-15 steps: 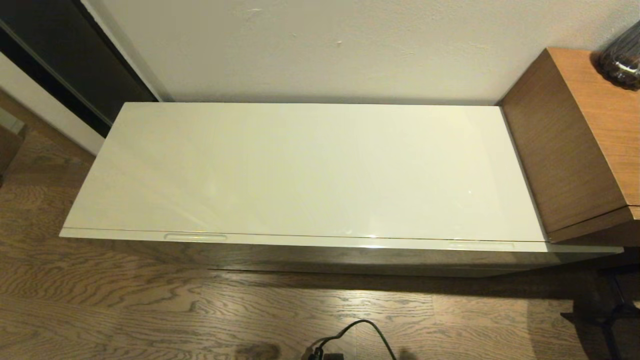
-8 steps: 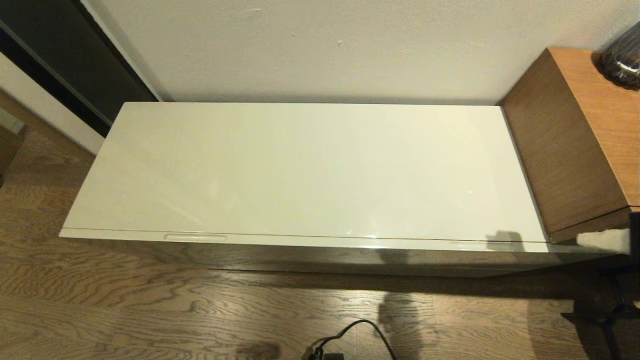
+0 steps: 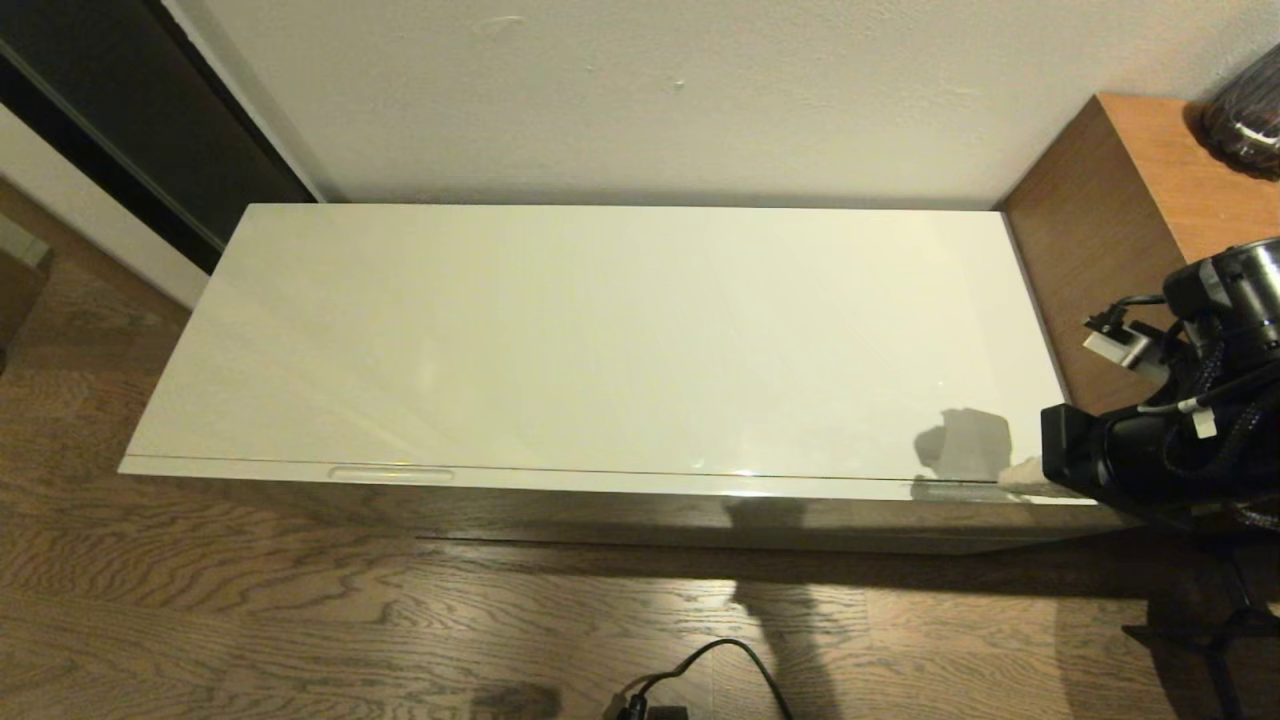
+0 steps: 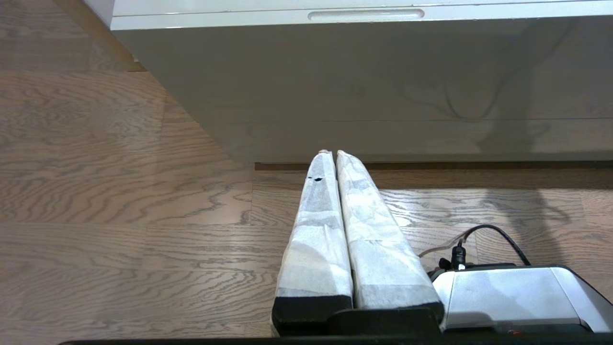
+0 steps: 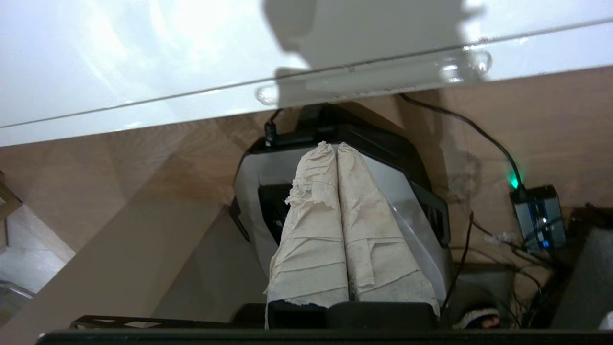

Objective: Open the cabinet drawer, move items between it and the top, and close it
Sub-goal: Open the drawer

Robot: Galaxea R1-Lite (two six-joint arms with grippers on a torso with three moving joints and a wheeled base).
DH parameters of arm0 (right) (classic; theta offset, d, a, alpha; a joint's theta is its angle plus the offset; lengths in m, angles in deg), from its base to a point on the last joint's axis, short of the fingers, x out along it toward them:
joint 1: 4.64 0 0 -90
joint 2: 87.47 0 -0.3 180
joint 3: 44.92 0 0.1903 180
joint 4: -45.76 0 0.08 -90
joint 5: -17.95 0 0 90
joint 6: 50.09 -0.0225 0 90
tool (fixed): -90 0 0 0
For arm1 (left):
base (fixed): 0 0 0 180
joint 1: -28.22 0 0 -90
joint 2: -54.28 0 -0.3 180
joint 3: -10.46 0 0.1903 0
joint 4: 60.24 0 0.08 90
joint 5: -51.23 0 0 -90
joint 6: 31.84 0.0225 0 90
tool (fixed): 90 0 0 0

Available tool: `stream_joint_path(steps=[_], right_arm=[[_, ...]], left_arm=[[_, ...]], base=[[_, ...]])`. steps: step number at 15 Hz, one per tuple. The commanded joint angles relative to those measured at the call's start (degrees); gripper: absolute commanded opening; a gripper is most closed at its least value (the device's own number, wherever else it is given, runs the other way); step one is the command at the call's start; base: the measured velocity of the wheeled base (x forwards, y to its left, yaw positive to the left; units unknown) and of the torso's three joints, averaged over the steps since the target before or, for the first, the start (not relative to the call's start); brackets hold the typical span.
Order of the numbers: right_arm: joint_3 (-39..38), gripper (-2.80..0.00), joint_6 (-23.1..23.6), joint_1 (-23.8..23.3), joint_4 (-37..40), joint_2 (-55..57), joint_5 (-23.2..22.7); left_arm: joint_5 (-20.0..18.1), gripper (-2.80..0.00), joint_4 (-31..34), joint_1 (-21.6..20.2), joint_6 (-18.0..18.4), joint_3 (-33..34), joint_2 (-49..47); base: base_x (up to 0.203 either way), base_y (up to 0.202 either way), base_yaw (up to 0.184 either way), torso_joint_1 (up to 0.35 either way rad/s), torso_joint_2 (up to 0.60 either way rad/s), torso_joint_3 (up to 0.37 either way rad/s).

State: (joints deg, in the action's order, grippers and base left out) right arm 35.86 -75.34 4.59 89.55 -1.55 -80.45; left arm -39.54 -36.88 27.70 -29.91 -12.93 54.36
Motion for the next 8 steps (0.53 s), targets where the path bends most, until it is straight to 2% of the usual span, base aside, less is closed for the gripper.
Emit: stream_joint_path(steps=[1,4,8], right_arm=[[-1.00,-2.80,-0.15,0.09,0.13,0.66,0.60],[-0.94,-2.80,-0.08,0.09,-0.35,3.69,4.80],[-0.54,-2.80,-0.24,0.00,-2.76,6.96,6.34]], left_arm=[[-0.02,-2.80,0.00,-0.02,0.01,0.02,-0.07],[-0.02,-2.80,0.00,-0.02,0.01,-0.06,-0.07],[-0.02,-2.80,0.00,0.01,0.01,0.02,-0.07]], base=[[0.000,0.000,0.000,0.000,0.00,0.000],[0.000,0.000,0.000,0.000,0.00,0.000],[0.000,0.000,0.000,0.000,0.00,0.000]])
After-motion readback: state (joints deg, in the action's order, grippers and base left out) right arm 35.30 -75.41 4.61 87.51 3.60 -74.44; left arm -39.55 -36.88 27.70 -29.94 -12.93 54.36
